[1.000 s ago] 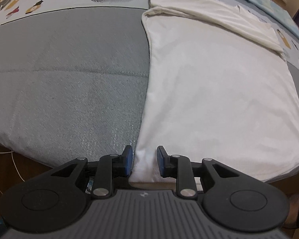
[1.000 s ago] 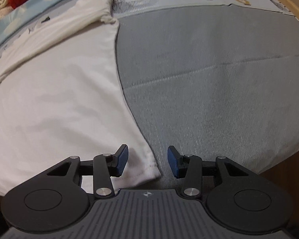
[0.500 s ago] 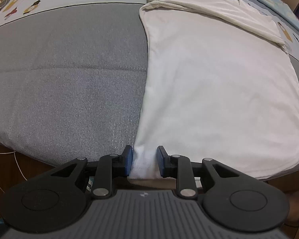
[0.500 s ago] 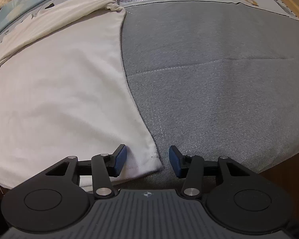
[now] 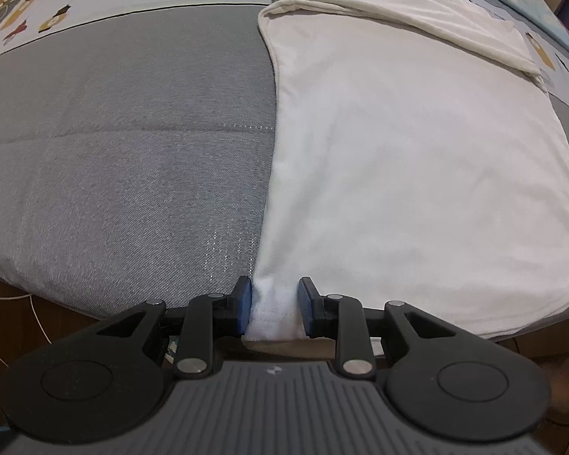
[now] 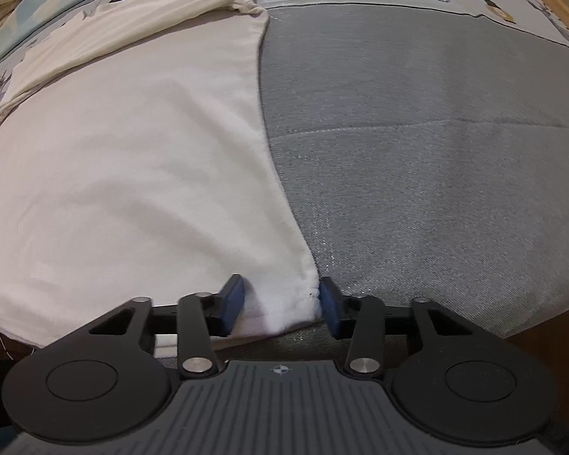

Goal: Fold small clothes
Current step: 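Grasp the shirt hem with both grippers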

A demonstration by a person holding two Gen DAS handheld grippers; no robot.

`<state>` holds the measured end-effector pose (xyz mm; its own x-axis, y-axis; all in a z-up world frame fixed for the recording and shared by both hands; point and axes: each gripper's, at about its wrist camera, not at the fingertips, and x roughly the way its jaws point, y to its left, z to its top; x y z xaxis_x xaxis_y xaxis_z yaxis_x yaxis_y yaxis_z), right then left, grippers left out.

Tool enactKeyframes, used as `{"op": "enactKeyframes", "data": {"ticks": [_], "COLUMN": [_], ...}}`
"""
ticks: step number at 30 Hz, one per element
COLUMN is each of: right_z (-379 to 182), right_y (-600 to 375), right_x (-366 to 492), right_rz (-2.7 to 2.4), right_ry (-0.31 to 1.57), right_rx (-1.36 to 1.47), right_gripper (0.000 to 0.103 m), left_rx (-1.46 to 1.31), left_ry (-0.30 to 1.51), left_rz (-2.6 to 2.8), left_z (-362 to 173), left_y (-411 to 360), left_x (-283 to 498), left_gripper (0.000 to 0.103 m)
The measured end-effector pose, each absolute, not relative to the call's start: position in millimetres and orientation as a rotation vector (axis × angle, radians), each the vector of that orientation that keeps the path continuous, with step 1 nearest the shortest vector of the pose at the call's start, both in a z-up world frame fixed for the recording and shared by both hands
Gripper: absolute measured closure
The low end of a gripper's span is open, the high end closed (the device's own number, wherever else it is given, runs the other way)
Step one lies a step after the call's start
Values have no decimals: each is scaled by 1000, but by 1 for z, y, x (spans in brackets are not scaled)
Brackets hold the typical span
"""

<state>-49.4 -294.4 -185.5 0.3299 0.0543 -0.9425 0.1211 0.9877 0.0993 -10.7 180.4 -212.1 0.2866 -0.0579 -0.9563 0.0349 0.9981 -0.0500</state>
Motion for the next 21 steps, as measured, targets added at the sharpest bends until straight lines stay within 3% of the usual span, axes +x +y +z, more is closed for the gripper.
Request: {"op": "enactKeyframes", "data": {"ticks": [1, 3, 7, 21], "right_z": [-185, -185, -182, -179], "right_y": [-294, -295, -296, -298], "right_x": [-50, -49, -50, -57], "right_rz": [-37, -17, -8, -20], "right_ry": [1233, 1232, 1226, 1222], "right_rx": [162, 182, 208, 214], "right_gripper": [71, 90, 92, 89], "left_rx": [-17, -16, -19, -23], "left_ry": [1277, 1274, 1268, 1286], "left_rz": [-67, -77, -77, -69], "left_z": [-212, -212, -211, -210], "left_y": [180, 179, 180, 180], "left_x": [-11, -12, -13, -17], "left_gripper": [77, 90, 95, 91]}}
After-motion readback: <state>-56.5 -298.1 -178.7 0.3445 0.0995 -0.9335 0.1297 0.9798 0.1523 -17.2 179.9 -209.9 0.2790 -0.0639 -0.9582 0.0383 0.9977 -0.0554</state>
